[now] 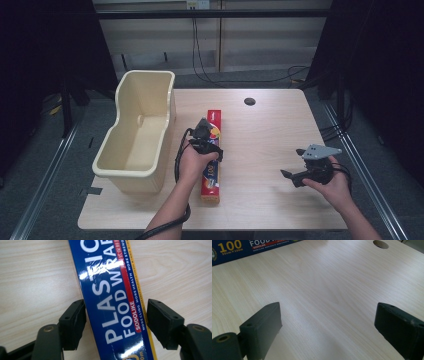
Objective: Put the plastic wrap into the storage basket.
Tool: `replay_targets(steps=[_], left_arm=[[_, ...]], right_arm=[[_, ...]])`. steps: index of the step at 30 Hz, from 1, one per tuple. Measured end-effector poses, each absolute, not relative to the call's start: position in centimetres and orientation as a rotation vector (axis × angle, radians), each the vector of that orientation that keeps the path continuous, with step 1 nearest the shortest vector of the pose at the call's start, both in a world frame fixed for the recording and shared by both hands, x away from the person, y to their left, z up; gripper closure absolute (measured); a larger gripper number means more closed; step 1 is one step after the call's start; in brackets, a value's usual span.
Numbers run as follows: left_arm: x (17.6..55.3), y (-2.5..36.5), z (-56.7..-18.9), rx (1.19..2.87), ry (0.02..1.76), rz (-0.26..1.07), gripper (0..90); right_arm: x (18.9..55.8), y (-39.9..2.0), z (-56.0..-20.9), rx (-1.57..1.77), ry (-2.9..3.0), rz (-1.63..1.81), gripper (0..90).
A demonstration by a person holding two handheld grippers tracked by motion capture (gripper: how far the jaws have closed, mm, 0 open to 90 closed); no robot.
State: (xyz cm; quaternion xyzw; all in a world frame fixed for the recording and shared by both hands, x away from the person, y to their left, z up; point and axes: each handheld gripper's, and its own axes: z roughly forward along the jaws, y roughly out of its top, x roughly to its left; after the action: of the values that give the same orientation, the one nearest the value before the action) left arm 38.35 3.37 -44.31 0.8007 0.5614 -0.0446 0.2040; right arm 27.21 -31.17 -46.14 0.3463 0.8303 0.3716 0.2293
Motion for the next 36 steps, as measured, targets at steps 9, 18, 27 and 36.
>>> replay_targets(steps=[9,18,27,36], left_arm=[[38.3,3.7,-43.9,2.284,1.538,-0.112,39.0],[38.7,3.4,-43.9,2.266,1.522,-0.061,36.5],[40.0,2.2,-44.6,2.243,1.559,-0.033,28.7],[41.1,1.5,-45.4,2.233,1.560,0.006,28.3]], right_arm=[[27.2,-31.1,-46.1,0.947,2.285,1.023,7.2],[27.2,-31.0,-46.1,0.959,2.279,1.025,7.3],[27.2,-30.8,-46.2,0.958,2.283,1.021,7.3],[27.3,-30.9,-46.2,0.958,2.288,1.029,7.2]])
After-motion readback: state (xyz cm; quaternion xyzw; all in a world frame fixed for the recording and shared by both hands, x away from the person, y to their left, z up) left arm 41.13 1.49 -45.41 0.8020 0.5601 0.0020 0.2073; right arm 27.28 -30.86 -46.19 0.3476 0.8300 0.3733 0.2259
